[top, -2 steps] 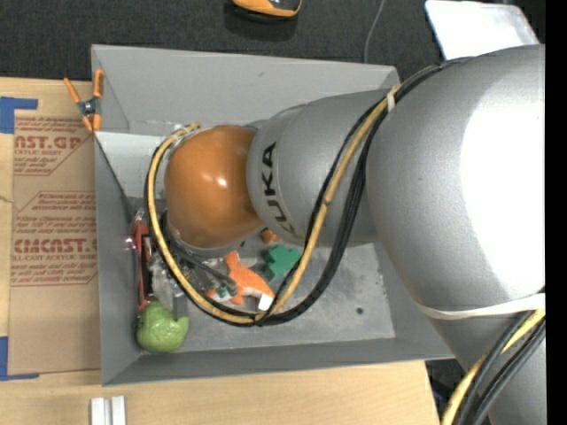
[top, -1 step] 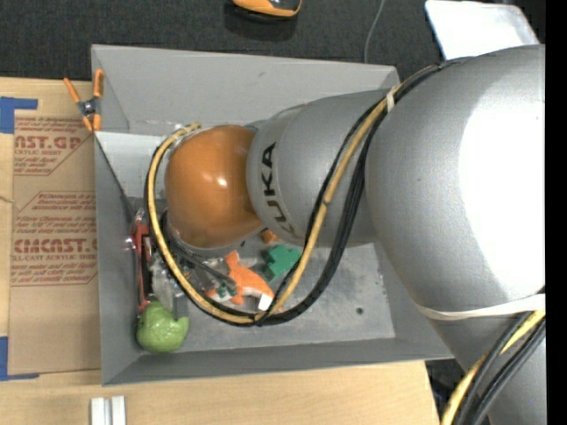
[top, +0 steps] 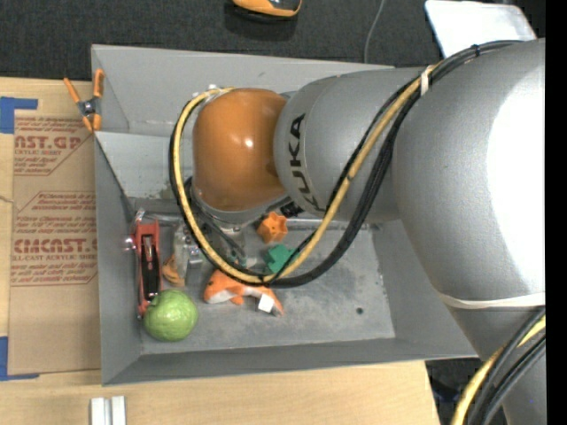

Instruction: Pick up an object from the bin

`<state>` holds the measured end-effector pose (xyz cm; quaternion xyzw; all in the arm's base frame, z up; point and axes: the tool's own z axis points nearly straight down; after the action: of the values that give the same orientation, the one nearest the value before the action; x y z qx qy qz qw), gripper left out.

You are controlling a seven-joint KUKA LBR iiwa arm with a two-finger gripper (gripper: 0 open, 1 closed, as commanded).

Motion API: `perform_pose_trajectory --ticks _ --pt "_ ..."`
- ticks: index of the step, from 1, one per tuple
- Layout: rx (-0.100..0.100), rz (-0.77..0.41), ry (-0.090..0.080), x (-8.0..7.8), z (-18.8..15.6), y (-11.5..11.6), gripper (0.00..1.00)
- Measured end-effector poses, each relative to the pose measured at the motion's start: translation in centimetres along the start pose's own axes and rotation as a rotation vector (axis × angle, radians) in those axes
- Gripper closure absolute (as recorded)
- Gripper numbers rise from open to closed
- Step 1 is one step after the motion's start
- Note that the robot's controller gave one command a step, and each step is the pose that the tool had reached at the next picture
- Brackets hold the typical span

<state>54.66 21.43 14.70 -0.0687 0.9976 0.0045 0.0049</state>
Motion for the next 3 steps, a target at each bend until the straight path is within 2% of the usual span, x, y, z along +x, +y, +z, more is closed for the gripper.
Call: perform_pose_trajectory --ticks 1,2,3 --pt "0.0 -0.221 0.0 0.1 -1.5 -1.7 1.0" --pt "-0.001 -0.19 -0.002 0.2 -3.2 -1.7 1.0" --pt "0.0 -0.015 -0.001 1.3 -2.7 -4.4 1.0"
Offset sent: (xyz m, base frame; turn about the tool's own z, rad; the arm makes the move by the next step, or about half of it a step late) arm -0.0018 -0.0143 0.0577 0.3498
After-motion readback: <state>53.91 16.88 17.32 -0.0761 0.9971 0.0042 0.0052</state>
